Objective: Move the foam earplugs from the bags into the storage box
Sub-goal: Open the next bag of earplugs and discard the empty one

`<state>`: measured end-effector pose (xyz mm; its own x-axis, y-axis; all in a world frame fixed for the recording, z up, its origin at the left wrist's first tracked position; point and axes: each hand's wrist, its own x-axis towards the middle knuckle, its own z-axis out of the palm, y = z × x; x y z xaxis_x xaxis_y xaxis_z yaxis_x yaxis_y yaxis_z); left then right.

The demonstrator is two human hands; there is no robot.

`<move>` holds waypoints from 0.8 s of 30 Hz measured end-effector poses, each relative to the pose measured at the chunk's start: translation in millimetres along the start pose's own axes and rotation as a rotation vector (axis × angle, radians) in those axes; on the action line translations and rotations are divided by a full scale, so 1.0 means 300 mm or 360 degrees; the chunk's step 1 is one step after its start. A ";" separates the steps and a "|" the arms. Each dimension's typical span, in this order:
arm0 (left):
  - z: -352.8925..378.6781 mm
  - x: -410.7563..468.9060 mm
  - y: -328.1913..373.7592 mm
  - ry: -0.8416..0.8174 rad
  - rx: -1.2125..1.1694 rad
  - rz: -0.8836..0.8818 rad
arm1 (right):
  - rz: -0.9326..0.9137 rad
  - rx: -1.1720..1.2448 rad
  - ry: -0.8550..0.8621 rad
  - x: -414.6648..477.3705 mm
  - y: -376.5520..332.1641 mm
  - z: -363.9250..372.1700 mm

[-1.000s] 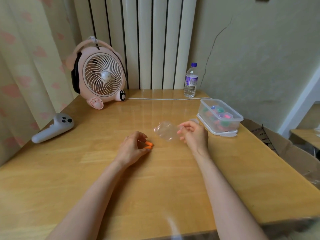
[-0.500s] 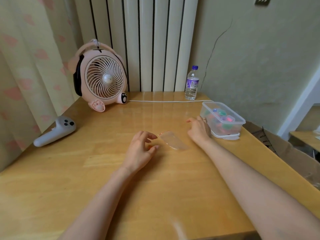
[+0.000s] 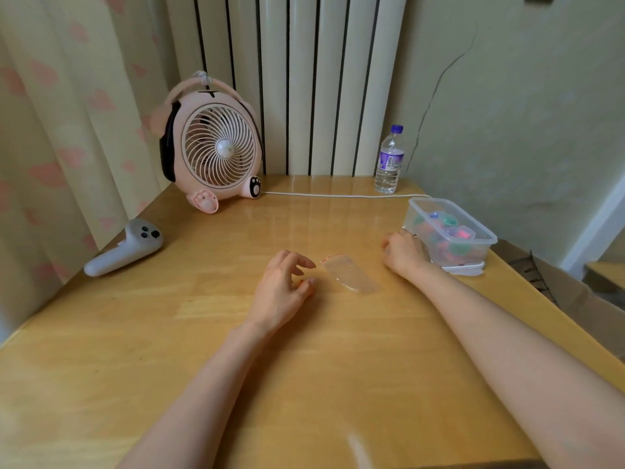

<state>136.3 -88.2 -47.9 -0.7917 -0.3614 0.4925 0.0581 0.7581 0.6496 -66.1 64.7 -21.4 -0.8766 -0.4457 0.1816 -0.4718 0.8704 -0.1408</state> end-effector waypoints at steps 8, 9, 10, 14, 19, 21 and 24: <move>-0.006 0.000 0.019 0.0035 -0.0403 -0.0026 | -0.0161 0.1801 -0.0174 -0.270 -0.234 -0.136; -0.009 -0.001 0.024 0.0015 -0.0480 -0.0011 | -0.0146 0.1926 -0.0218 -0.295 -0.256 -0.128; -0.012 -0.003 0.025 -0.0007 -0.0486 0.0051 | -0.0115 0.1992 -0.0223 -0.314 -0.272 -0.114; -0.001 -0.015 0.020 -0.0022 -0.0250 0.0333 | 0.0026 0.2151 -0.0249 -0.350 -0.312 -0.052; 0.001 -0.012 0.000 -0.0009 -0.0079 0.0349 | 0.0049 0.2179 -0.0196 -0.368 -0.327 -0.014; -0.002 -0.017 -0.004 0.0000 0.0053 0.0303 | 0.0041 0.2222 -0.0153 -0.375 -0.317 -0.017; 0.003 -0.024 -0.004 -0.0009 0.0204 0.0272 | 0.0025 0.2200 -0.0091 -0.379 -0.310 -0.013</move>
<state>141.4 -86.0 -52.6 -0.7804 -0.2190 0.5857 0.1143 0.8709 0.4780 77.7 35.4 -25.2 -0.8695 -0.4749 0.1360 -0.1426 -0.0222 -0.9895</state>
